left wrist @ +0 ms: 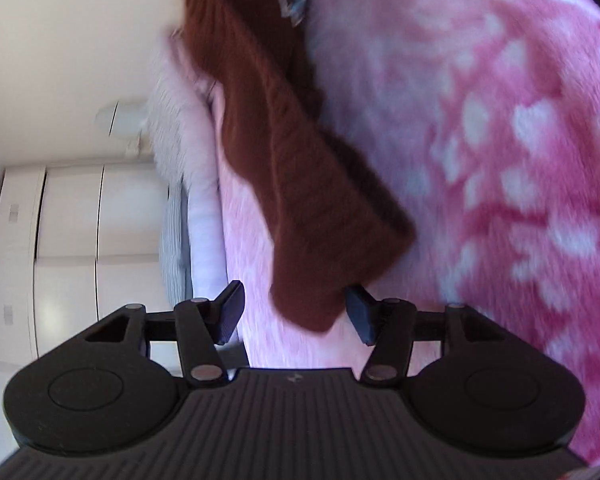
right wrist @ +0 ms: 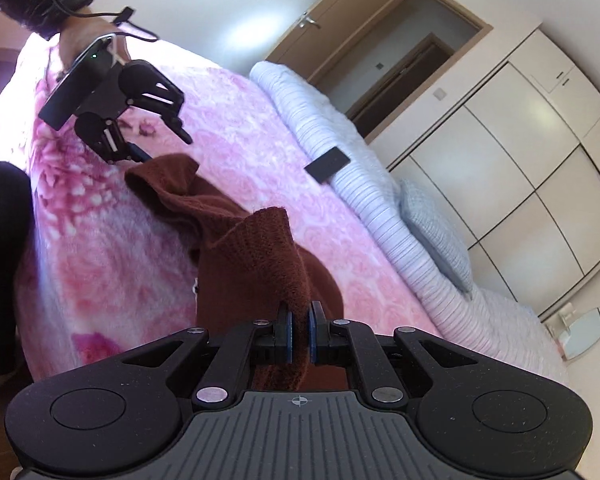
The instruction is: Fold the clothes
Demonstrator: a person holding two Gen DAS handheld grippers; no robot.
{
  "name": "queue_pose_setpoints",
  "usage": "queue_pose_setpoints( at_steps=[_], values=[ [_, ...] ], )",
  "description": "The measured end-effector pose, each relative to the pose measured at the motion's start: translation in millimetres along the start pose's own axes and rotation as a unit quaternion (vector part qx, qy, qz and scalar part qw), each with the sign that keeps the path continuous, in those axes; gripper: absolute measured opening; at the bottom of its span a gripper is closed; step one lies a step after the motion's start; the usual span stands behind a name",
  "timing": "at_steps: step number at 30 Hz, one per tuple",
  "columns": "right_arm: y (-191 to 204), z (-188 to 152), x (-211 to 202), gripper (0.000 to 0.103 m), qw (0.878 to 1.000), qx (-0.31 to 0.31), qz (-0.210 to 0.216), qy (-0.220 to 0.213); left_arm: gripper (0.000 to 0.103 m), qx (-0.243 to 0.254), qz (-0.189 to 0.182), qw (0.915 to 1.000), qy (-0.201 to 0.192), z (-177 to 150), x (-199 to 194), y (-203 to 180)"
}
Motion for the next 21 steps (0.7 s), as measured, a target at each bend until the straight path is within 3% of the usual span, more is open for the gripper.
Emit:
queue_pose_setpoints(
  at_steps=[2,4,5,7,9,13,15,21],
  values=[
    [-3.0,-5.3,3.1,0.007,1.0,0.006,0.002,0.004,0.043,0.019,-0.003,0.9996,-0.022,5.1,4.0,-4.6],
    [-7.7,-10.5,6.8,0.007,1.0,0.015,0.002,0.006,0.026,-0.013,-0.03,0.9994,-0.011,8.7,10.6,0.1],
    [-10.3,-12.4,7.7,0.007,1.0,0.019,0.001,0.006,0.006,-0.029,-0.043,0.9987,-0.006,10.6,13.9,2.4],
    [-15.7,-12.2,5.3,0.007,1.0,0.02,-0.006,0.0,0.005,-0.075,-0.051,0.9958,0.011,13.8,19.8,16.7],
    [-22.0,-6.8,-3.4,0.007,1.0,0.017,-0.018,-0.012,0.004,-0.164,-0.037,0.985,0.041,11.4,24.3,54.2],
    [-39.2,15.0,-38.3,0.007,0.997,-0.002,-0.058,-0.045,0.004,-0.311,0.025,0.9463,0.085,4.5,20.2,151.1],
    [-47.9,28.0,-61.0,0.007,0.994,-0.014,-0.085,-0.062,0.004,-0.37,0.061,0.9216,0.099,1.2,12.6,204.2],
    [-75.7,73.8,-155.3,0.007,0.972,-0.045,-0.194,-0.125,0.004,-0.48,0.146,0.8573,0.116,6.6,-28.9,340.7]
  ],
)
Point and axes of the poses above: each gripper's, at about its wrist camera, not at the fingertips, and x roughly the way its jaws point, y to its left, z to its top, the point moved 8 cm from there along x, roughly the way its jaws point, and after that the axes turned 15 degrees about z, right-handed, at the moved point
